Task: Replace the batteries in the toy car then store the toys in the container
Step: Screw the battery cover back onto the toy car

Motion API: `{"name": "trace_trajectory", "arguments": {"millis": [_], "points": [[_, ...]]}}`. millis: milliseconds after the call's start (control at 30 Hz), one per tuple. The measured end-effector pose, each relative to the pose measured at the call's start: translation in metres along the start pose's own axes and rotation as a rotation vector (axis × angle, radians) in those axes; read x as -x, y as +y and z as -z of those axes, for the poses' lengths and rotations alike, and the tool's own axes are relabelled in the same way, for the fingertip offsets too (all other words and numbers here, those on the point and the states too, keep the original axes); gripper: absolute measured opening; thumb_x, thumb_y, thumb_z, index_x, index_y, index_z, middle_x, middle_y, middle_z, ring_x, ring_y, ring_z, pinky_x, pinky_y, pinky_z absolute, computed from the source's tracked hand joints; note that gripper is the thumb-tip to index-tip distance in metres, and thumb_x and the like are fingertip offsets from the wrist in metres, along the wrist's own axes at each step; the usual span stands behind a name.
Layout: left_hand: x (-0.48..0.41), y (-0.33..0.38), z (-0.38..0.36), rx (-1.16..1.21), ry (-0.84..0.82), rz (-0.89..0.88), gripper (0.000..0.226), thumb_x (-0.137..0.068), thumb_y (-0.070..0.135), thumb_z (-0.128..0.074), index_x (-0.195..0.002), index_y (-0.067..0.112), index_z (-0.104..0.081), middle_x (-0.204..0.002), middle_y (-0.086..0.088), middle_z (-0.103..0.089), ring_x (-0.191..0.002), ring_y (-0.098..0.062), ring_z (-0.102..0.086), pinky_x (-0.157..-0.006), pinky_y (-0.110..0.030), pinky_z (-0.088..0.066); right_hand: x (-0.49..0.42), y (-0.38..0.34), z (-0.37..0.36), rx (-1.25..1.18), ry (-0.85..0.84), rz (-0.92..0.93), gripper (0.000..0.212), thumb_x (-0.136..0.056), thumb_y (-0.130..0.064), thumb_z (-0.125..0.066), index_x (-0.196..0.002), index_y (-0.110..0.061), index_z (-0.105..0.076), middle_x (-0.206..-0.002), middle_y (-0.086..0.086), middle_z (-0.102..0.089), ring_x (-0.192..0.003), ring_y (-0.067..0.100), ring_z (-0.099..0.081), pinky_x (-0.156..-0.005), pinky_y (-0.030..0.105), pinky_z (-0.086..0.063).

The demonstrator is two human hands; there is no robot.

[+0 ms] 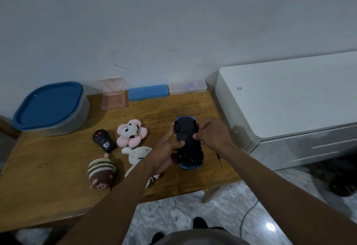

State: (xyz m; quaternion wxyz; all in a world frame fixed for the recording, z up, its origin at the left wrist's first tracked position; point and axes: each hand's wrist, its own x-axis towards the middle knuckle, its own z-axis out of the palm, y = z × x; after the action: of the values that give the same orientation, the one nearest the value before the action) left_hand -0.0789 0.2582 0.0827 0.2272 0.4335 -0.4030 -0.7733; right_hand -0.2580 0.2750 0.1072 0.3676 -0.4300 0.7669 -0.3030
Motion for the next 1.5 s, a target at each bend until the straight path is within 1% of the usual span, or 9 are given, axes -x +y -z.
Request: {"name": "trace_trajectory", "arguments": {"millis": [233, 433, 567, 667, 867, 1100, 1200, 1300, 1500], "points": [[-0.01, -0.004, -0.013, -0.036, 0.005, 0.02, 0.076, -0.093, 0.002, -0.058, -0.148, 0.045, -0.028, -0.134, -0.004, -0.06, -0.119, -0.031, -0.059, -0.098, -0.055, -0.049, 0.001, 0.01, 0.012, -0.12, -0.022, -0.071, 0.03, -0.069, -0.001, -0.082, -0.087, -0.009, -0.058, -0.088, 0.009, -0.066, -0.08, 0.022, -0.069, -0.07, 0.038, -0.062], [-0.021, -0.011, -0.023, -0.019, 0.01, 0.01, 0.089, -0.086, -0.008, -0.062, -0.149, 0.045, -0.026, -0.134, -0.004, -0.06, -0.118, -0.028, -0.06, -0.097, -0.05, -0.051, -0.012, 0.026, 0.021, -0.188, -0.02, -0.071, 0.015, -0.077, -0.012, -0.079, -0.08, -0.009, -0.065, -0.082, 0.008, -0.07, -0.073, 0.021, -0.072, -0.07, 0.036, -0.062], [-0.028, -0.018, -0.03, 0.057, 0.063, 0.02, 0.092, -0.087, -0.011, -0.059, -0.149, 0.046, -0.023, -0.14, -0.004, -0.056, -0.119, -0.028, -0.059, -0.096, -0.05, -0.051, -0.021, 0.053, 0.024, 0.094, 0.08, -0.064, 0.02, -0.086, -0.011, -0.063, -0.066, -0.014, -0.063, -0.073, 0.003, -0.068, -0.072, 0.018, -0.067, -0.07, 0.029, -0.056], [-0.031, -0.021, -0.03, 0.106, 0.081, 0.042, 0.093, -0.087, -0.011, -0.06, -0.149, 0.048, -0.022, -0.137, -0.001, -0.058, -0.117, -0.026, -0.061, -0.091, -0.046, -0.054, -0.025, 0.078, 0.019, 0.309, 0.017, -0.094, 0.012, -0.084, -0.014, -0.061, -0.08, -0.005, -0.067, -0.081, 0.008, -0.069, -0.078, 0.021, -0.066, -0.071, 0.033, -0.057], [-0.034, -0.018, -0.032, 0.122, 0.124, 0.034, 0.091, -0.085, -0.014, -0.059, -0.145, 0.048, -0.029, -0.122, 0.003, -0.066, -0.111, -0.026, -0.064, -0.095, -0.05, -0.051, -0.028, 0.098, 0.008, 0.39, -0.043, -0.103, 0.002, -0.082, -0.007, -0.065, -0.083, -0.009, -0.063, -0.085, 0.008, -0.067, -0.08, 0.024, -0.066, -0.07, 0.032, -0.057], [-0.033, -0.017, -0.027, 0.128, 0.149, 0.03, 0.091, -0.085, -0.012, -0.061, -0.146, 0.047, -0.029, -0.124, -0.001, -0.067, -0.11, -0.027, -0.066, -0.091, -0.049, -0.054, -0.033, 0.096, 0.009, 0.381, -0.085, -0.085, 0.016, -0.083, -0.01, -0.063, -0.099, -0.015, -0.064, -0.092, 0.004, -0.065, -0.078, 0.019, -0.065, -0.073, 0.033, -0.06], [-0.03, -0.01, -0.021, 0.122, 0.131, 0.019, 0.091, -0.084, -0.012, -0.061, -0.146, 0.047, -0.029, -0.121, -0.002, -0.069, -0.108, -0.028, -0.067, -0.089, -0.049, -0.055, -0.032, 0.082, 0.019, 0.262, -0.048, 0.008, 0.036, -0.084, -0.017, -0.066, -0.119, -0.02, -0.061, -0.092, 0.0, -0.068, -0.076, 0.014, -0.065, -0.067, 0.023, -0.056], [-0.027, 0.003, -0.014, 0.106, 0.101, -0.002, 0.093, -0.083, -0.011, -0.062, -0.149, 0.044, -0.027, -0.132, -0.01, -0.062, -0.115, -0.034, -0.063, -0.097, -0.055, -0.05, -0.031, 0.045, 0.036, 0.137, 0.047, 0.226, 0.028, -0.085, -0.013, -0.067, -0.112, -0.02, -0.066, -0.066, -0.018, -0.056, -0.062, 0.0, -0.055, -0.065, 0.013, -0.05], [-0.027, 0.037, -0.012, 0.034, 0.051, -0.072, 0.09, -0.086, -0.009, -0.061, -0.146, 0.049, -0.029, -0.134, -0.01, -0.06, -0.117, -0.036, -0.061, -0.096, -0.058, -0.049, -0.026, -0.025, 0.051, -0.209, 0.221, 0.509, 0.031, -0.083, -0.009, -0.069, -0.11, -0.023, -0.065, -0.07, -0.016, -0.063, -0.07, -0.004, -0.062, -0.068, 0.005, -0.046]]}}
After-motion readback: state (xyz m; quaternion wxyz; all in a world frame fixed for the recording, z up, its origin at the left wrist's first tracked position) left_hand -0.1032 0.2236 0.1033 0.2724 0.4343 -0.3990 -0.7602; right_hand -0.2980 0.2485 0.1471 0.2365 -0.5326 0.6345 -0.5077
